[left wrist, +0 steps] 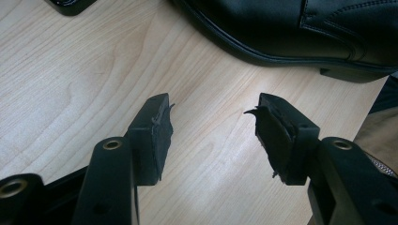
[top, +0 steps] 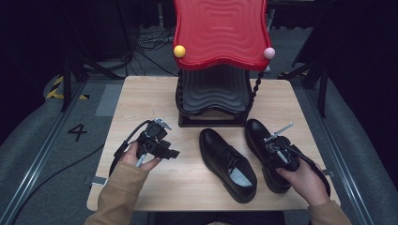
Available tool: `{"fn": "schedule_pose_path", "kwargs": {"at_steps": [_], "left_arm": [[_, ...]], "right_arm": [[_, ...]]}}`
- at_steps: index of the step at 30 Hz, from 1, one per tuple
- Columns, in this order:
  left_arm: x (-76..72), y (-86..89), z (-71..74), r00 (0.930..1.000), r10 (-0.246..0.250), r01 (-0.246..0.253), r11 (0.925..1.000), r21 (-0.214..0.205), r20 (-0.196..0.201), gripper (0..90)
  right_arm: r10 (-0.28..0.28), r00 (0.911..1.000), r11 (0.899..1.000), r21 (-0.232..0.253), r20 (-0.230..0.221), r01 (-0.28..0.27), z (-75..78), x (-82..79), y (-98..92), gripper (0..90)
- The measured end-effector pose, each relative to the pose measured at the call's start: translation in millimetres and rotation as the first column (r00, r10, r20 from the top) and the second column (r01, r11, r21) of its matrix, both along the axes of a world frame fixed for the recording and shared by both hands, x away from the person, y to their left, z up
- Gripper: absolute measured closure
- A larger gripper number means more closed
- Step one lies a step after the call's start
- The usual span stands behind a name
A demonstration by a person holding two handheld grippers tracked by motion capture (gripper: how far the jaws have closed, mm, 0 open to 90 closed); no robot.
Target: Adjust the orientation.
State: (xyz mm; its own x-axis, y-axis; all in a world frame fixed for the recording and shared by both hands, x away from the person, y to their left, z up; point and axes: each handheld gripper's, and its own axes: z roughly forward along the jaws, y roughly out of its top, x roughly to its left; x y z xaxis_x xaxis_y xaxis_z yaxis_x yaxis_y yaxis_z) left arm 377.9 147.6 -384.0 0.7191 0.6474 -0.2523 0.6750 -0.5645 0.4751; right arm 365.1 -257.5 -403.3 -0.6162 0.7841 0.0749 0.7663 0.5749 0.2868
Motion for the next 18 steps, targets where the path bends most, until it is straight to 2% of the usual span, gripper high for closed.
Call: {"fn": "schedule_pose_path", "kwargs": {"at_steps": [5, 9, 13, 17, 18], "left_arm": [[0.3, -0.5, 0.2, 1.0000, -0.002, 0.002, 1.0000, 0.002, 0.003, 46.2], [0.8, -1.7, 0.3, 1.0000, -0.001, 0.001, 1.0000, 0.001, 0.001, 46.2], [1.2, -3.0, 0.3, 1.0000, -0.005, 0.005, 1.0000, 0.004, 0.001, 46.2], [0.9, -2.5, 0.3, 1.0000, -0.004, 0.004, 1.0000, 0.004, 0.003, 46.3], [0.9, -2.5, 0.3, 1.0000, -0.004, 0.004, 1.0000, 0.004, 0.003, 46.3]], "right_arm": [[-0.035, 0.9990, 0.999, 0.004, 0.026, 0.035, 9.2, -6.5, 2.3, 83.9], [-0.024, 0.9992, 1.000, 0.014, 0.032, 0.024, 13.5, -11.6, 6.8, 83.9], [0.022, 0.9986, 0.999, 0.031, 0.048, -0.023, 17.1, -18.8, 18.2, 84.1], [0.109, 0.9908, 0.994, 0.015, 0.079, -0.111, 15.2, -25.1, 35.0, 85.1], [0.109, 0.9908, 0.994, 0.015, 0.079, -0.111, 15.2, -25.1, 35.0, 85.1]]}}
